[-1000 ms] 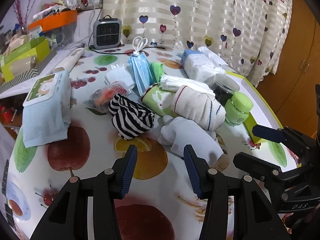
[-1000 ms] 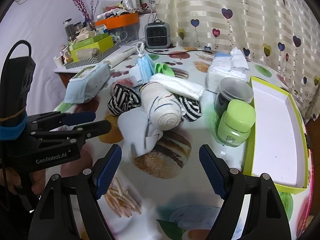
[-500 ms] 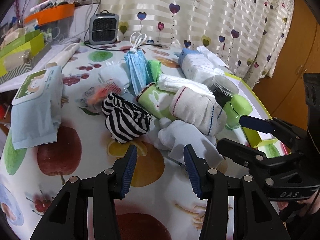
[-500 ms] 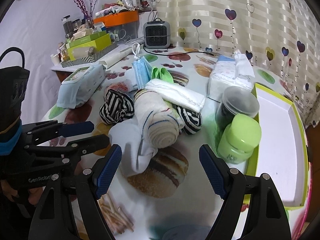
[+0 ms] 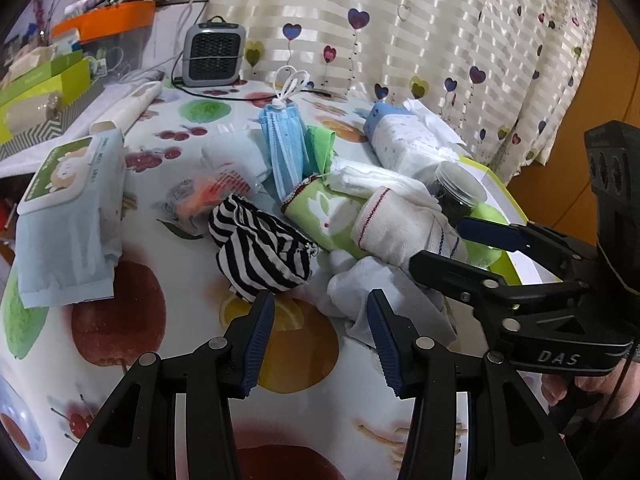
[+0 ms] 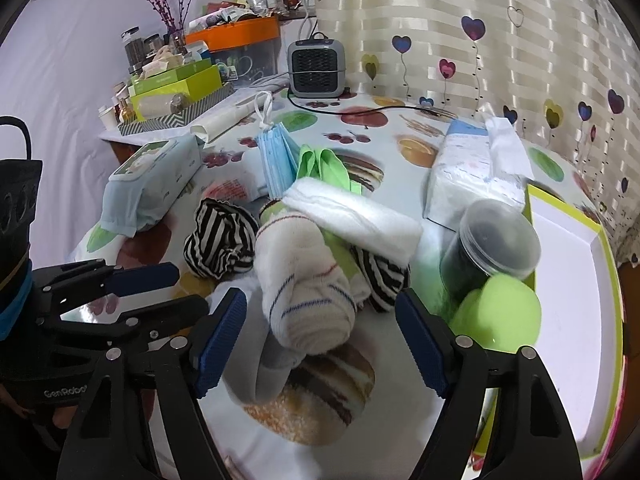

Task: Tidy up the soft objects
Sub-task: 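Grasp the rolled blue-striped sock with the right gripper while the left grasps the white-grey sock, then carry both held socks over the white lime-rimmed box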

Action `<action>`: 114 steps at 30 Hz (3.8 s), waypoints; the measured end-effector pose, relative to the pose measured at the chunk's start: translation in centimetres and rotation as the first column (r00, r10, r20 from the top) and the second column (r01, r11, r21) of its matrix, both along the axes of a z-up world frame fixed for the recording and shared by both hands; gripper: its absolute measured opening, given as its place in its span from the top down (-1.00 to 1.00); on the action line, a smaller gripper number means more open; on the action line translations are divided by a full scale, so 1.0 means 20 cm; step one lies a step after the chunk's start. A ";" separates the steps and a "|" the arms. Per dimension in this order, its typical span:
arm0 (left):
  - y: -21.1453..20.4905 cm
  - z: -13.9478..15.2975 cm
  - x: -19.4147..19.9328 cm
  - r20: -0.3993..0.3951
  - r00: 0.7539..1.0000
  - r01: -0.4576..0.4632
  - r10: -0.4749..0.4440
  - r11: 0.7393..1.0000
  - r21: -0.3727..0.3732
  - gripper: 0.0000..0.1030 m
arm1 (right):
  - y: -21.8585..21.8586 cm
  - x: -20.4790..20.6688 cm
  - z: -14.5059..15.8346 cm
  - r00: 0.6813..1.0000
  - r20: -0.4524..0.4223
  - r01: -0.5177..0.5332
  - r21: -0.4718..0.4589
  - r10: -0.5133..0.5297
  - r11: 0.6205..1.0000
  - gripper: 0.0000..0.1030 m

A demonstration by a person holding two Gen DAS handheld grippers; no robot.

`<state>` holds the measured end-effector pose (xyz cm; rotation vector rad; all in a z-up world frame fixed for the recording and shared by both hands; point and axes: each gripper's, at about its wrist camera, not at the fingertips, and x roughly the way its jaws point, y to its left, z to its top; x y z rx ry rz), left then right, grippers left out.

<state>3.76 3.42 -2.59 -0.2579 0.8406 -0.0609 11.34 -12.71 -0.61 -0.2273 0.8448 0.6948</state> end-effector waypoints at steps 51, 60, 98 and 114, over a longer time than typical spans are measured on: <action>-0.19 -0.10 0.12 -0.071 0.994 0.070 -0.083 0.985 -0.159 0.25 | -0.28 -0.09 0.07 0.996 -0.003 0.085 0.074 -0.085 0.994 0.09; -0.17 -0.01 0.04 -0.003 0.998 0.068 -0.069 0.990 -0.122 0.51 | -0.31 -0.13 0.10 0.996 0.012 0.090 0.089 -0.091 0.992 0.09; -0.72 0.33 0.23 0.157 0.901 0.408 -0.404 0.913 0.006 0.50 | -0.95 -0.02 0.16 0.898 0.037 0.428 0.164 -0.439 0.889 0.09; -1.02 0.19 0.48 0.061 0.831 0.552 -0.553 0.833 0.022 0.50 | -1.12 0.17 -0.04 0.849 -0.040 0.528 0.094 -0.527 0.844 0.09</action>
